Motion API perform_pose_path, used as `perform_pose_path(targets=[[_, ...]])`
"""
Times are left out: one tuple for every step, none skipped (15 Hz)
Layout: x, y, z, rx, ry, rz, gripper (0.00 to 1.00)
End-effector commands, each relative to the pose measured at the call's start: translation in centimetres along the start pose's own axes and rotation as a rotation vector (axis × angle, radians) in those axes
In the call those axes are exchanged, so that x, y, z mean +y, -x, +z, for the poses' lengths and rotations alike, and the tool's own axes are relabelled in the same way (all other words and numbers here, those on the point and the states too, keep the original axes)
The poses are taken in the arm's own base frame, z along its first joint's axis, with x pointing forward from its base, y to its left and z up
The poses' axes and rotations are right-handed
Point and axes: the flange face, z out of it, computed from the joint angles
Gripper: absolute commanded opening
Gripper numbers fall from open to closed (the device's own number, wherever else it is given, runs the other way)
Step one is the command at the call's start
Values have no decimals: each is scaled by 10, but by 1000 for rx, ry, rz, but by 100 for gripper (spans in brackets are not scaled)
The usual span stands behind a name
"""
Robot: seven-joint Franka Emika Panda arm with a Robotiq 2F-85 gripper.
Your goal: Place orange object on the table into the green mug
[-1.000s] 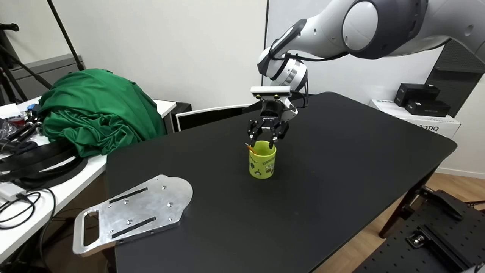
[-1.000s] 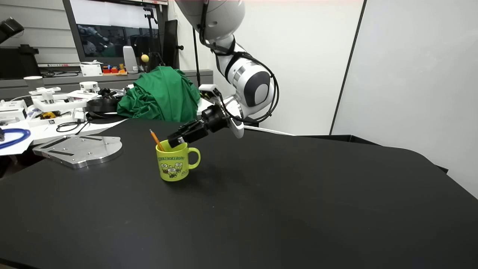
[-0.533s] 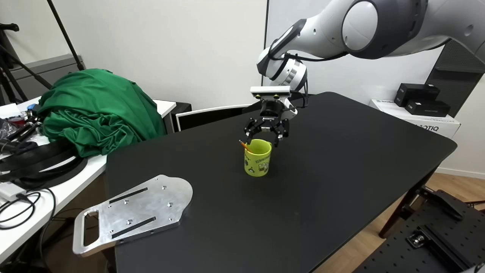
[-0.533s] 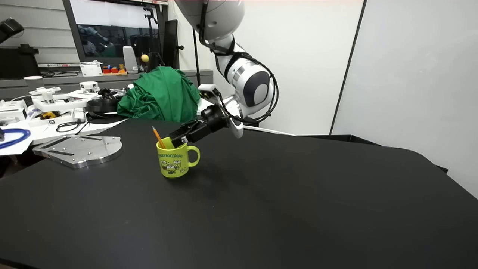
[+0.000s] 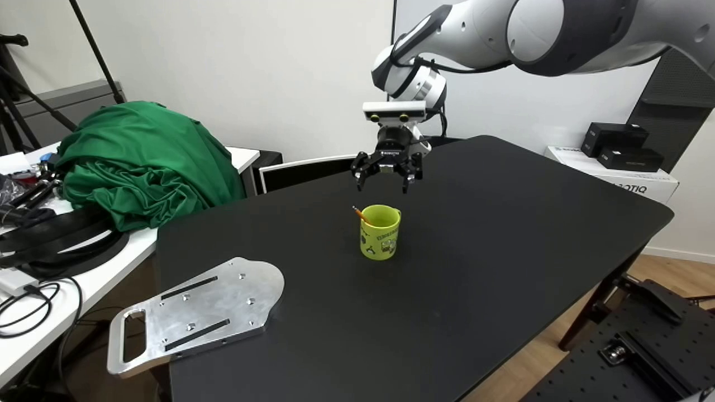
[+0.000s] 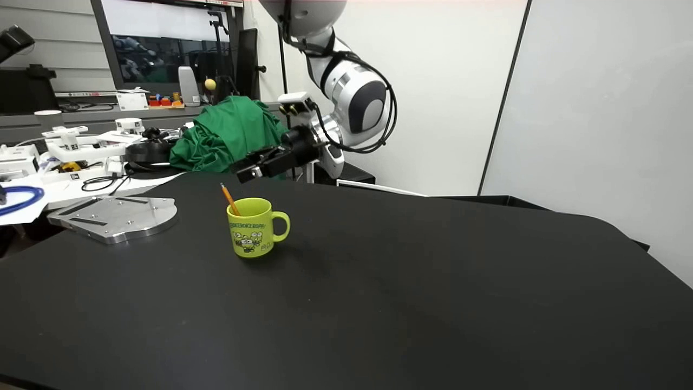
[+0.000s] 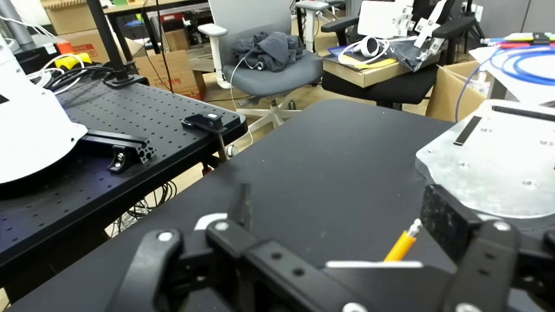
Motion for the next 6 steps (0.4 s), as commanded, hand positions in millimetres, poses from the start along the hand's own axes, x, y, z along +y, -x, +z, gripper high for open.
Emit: perform_pose_path(targets=[[-2, 46, -14, 19, 35, -56, 100], [-2, 23, -8, 1, 16, -31, 100], [-2, 33, -11, 7, 21, -44, 100], [-3, 39, -12, 12, 22, -50, 100], [-3, 42, -13, 14, 22, -53, 100], [-3, 42, -13, 14, 23, -55, 100]])
